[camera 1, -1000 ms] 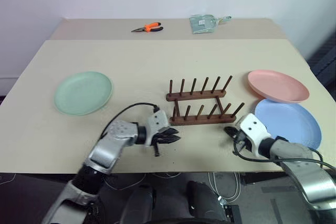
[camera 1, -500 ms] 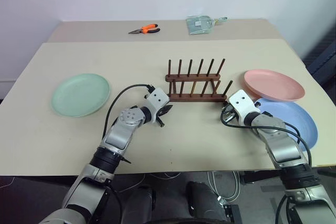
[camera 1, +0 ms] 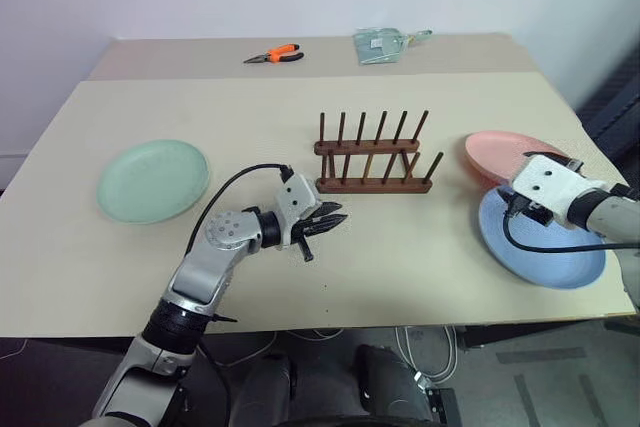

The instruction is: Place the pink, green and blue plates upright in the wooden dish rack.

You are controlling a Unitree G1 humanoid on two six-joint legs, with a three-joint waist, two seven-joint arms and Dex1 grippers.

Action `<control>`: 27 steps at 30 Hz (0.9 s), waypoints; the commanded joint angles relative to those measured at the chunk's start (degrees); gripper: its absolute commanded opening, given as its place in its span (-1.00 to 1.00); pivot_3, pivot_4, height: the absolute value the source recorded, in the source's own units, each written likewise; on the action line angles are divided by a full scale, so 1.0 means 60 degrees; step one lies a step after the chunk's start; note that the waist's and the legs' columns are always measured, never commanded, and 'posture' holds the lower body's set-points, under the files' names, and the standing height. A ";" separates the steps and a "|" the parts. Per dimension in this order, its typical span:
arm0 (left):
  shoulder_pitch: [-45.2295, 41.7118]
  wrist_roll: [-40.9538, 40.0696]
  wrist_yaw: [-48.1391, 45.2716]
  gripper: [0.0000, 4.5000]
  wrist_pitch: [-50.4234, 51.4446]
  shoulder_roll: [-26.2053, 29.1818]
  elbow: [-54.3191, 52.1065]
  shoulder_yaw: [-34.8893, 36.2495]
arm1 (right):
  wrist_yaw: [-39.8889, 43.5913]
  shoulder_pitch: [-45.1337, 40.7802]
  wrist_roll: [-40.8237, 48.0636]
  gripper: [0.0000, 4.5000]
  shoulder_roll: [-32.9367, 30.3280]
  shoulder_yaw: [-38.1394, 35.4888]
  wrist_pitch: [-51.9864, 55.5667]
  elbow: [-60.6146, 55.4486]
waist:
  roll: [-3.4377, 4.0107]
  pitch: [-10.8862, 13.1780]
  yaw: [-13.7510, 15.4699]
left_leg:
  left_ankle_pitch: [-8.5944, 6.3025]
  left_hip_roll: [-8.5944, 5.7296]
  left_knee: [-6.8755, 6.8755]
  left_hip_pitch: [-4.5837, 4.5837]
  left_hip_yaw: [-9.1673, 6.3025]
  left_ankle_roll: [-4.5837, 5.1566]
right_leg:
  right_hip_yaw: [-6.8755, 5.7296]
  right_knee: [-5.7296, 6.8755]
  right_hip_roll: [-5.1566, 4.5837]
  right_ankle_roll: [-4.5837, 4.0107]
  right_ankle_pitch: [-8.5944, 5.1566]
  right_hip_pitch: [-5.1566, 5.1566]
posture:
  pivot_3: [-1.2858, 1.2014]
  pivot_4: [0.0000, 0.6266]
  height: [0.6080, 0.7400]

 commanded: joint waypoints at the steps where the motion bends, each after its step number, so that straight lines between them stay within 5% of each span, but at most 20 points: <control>1: -0.0001 -0.0175 -0.0018 -0.61 0.0079 -0.0082 -0.0453 -0.0121 | -0.0518 -0.0577 -0.0747 0.61 -0.0065 0.0355 -0.0536 0.1163 | 0.0013 0.0007 -0.0012 | 0.0000 0.0000 0.0000 -0.0003 0.0002 0.0000 | 0.0001 0.0000 0.0000 -0.0001 0.0001 -0.0003 | 0.03 -0.52 1.00; 9: 0.0475 -0.0262 0.0073 -0.61 0.0332 0.0192 -0.1060 -0.0009 | -0.0911 -0.1030 -0.1005 -0.97 0.0068 0.0561 -0.1385 0.2028 | 0.0018 0.0009 -0.0002 | 0.0000 0.0000 -0.0003 -0.0004 0.0009 0.0001 | 0.0009 0.0001 0.0000 -0.0003 0.0003 -0.0010 | 0.03 -0.52 1.00; 14: 0.0662 -0.0345 0.0204 -0.61 0.0334 0.0444 -0.1160 0.0240 | -0.0467 -0.1242 0.0551 -0.97 0.0354 -0.0621 -0.1184 0.0226 | 0.0039 0.0020 -0.0010 | 0.0000 0.0000 -0.0002 -0.0005 0.0009 0.0001 | 0.0012 0.0001 0.0000 -0.0002 0.0003 -0.0010 | 0.03 -0.52 1.00; 17: 0.0634 -0.0476 0.0287 -0.61 0.0364 0.0485 -0.1023 0.0513 | -0.0031 -0.2088 0.3940 -0.97 0.1805 -0.1794 0.0963 -0.1679 | 0.0035 0.0025 -0.0087 | 0.0000 0.0009 -0.0007 0.0004 0.0007 0.0001 | 0.0012 0.0004 0.0007 0.0000 0.0008 -0.0009 | 0.03 -0.52 1.00; 19: 0.0602 -0.0542 0.0281 -0.61 0.0331 0.0528 -0.0906 0.0640 | -0.0234 -0.2706 0.7473 -0.97 0.2853 -0.2606 0.3082 -0.3015 | 0.0034 0.0026 -0.0043 | 0.0000 0.0010 -0.0010 0.0017 0.0004 0.0002 | 0.0013 0.0015 0.0007 0.0001 0.0008 -0.0006 | 0.03 -0.52 1.00; 22: 0.0575 -0.0477 0.0253 -0.61 0.0218 0.0602 -0.0809 0.0648 | -0.1252 -0.3419 1.0665 -0.97 0.3815 -0.3307 0.4760 -0.3705 | 0.0031 0.0026 0.0066 | 0.0000 0.0005 -0.0006 -0.0002 -0.0031 0.0002 | -0.0001 0.0012 0.0008 -0.0031 0.0026 -0.0003 | 0.03 -0.52 1.00; 27: 0.0549 -0.0478 0.0292 -0.61 0.0184 0.0606 -0.0825 0.0630 | -0.1813 -0.3280 1.1241 -0.97 0.3904 -0.2733 0.5679 -0.3933 | 0.0030 0.0025 0.0250 | 0.0000 -0.0010 0.0023 -0.0067 -0.0051 0.0003 | -0.0013 -0.0017 0.0003 -0.0040 0.0025 -0.0025 | 0.03 -0.52 1.00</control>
